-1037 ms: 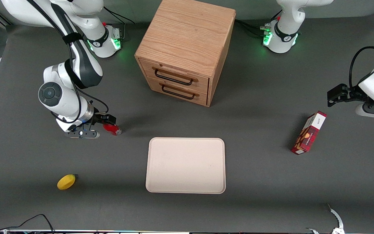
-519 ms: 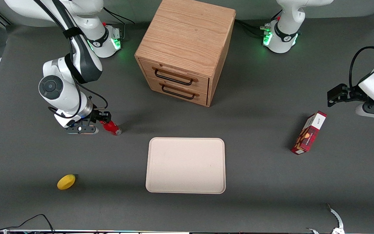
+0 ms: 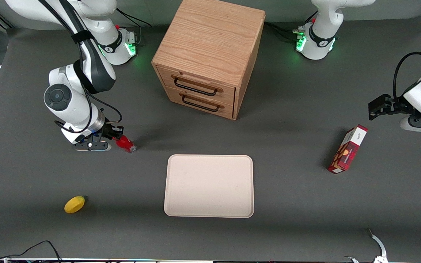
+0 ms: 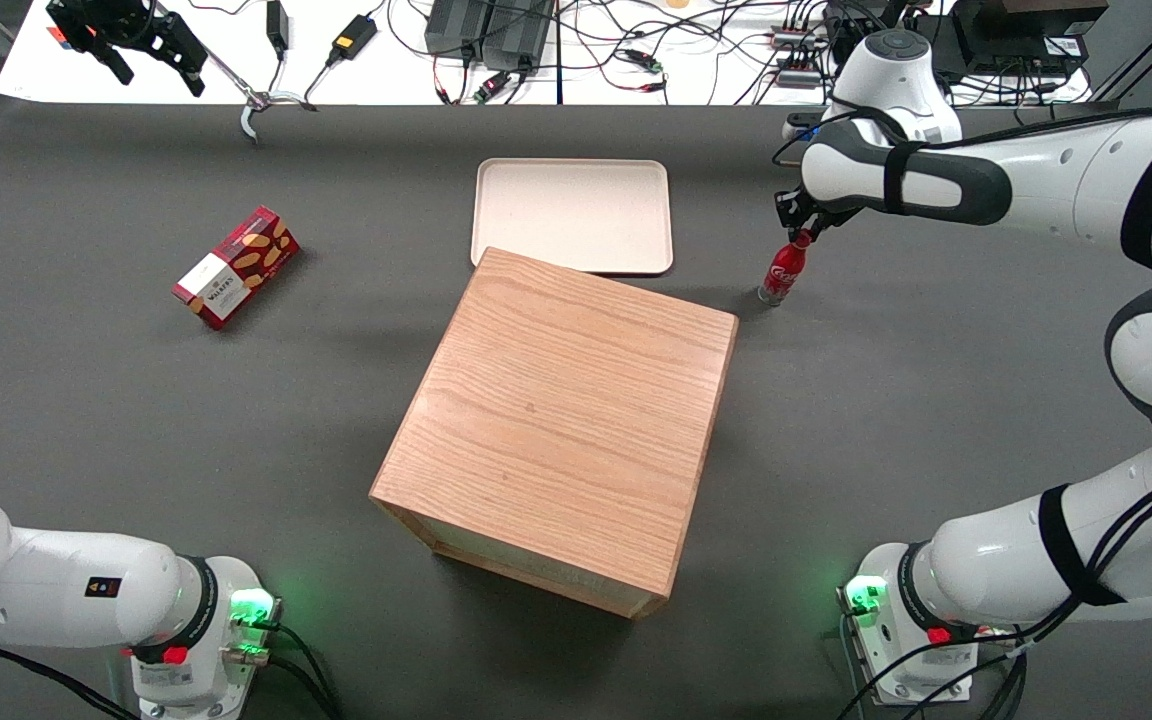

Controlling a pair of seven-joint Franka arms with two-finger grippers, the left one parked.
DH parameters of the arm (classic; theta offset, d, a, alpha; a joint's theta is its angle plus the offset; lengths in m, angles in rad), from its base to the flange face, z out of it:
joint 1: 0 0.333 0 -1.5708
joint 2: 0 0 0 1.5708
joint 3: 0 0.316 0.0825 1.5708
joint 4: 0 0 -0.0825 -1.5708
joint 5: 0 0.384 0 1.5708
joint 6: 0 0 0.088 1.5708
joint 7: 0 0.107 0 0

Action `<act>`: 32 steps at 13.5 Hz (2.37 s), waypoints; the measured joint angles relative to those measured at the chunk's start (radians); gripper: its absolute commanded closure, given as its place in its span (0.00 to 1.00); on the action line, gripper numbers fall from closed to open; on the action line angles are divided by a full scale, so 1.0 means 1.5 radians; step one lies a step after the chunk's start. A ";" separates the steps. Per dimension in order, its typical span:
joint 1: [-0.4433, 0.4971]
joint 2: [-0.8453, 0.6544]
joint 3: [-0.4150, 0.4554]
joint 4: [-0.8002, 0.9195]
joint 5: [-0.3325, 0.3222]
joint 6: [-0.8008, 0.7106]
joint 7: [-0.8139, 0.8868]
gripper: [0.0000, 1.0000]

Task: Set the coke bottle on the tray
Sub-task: 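Lift the red bottle and carry it to the cream tray's edge, then lower the bottle onto the tray and open the right gripper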

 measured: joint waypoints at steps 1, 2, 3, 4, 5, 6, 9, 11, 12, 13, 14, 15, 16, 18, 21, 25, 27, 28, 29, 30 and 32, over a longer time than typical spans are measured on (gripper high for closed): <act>0.000 -0.001 0.001 0.007 0.000 -0.005 0.000 1.00; 0.000 -0.005 0.002 0.025 -0.001 -0.026 0.000 1.00; 0.000 -0.011 0.004 0.056 -0.001 -0.069 0.000 1.00; 0.000 -0.019 0.010 0.099 -0.001 -0.124 0.000 1.00; 0.001 -0.025 0.016 0.149 -0.001 -0.182 0.000 1.00; 0.001 -0.031 0.024 0.206 -0.001 -0.239 0.000 1.00; 0.001 -0.021 0.058 0.378 0.000 -0.376 0.000 1.00; 0.003 0.034 0.096 0.508 0.001 -0.450 0.015 1.00; 0.009 0.075 0.109 0.571 0.001 -0.468 0.044 1.00; 0.021 0.118 0.115 0.626 0.001 -0.471 0.086 1.00; 0.038 0.164 0.118 0.672 0.001 -0.464 0.136 1.00; 0.058 0.208 0.120 0.704 -0.003 -0.442 0.185 1.00; 0.077 0.250 0.122 0.724 -0.019 -0.409 0.229 1.00; 0.107 0.324 0.123 0.739 -0.064 -0.340 0.304 1.00; 0.129 0.414 0.130 0.745 -0.148 -0.248 0.381 1.00; 0.133 0.488 0.139 0.756 -0.234 -0.186 0.416 1.00; 0.134 0.505 0.141 0.758 -0.263 -0.168 0.435 1.00; 0.136 0.515 0.142 0.758 -0.276 -0.159 0.443 1.00; 0.140 0.524 0.142 0.758 -0.286 -0.148 0.454 1.00; 0.143 0.529 0.142 0.759 -0.294 -0.140 0.461 1.00; 0.146 0.529 0.143 0.759 -0.295 -0.139 0.466 0.00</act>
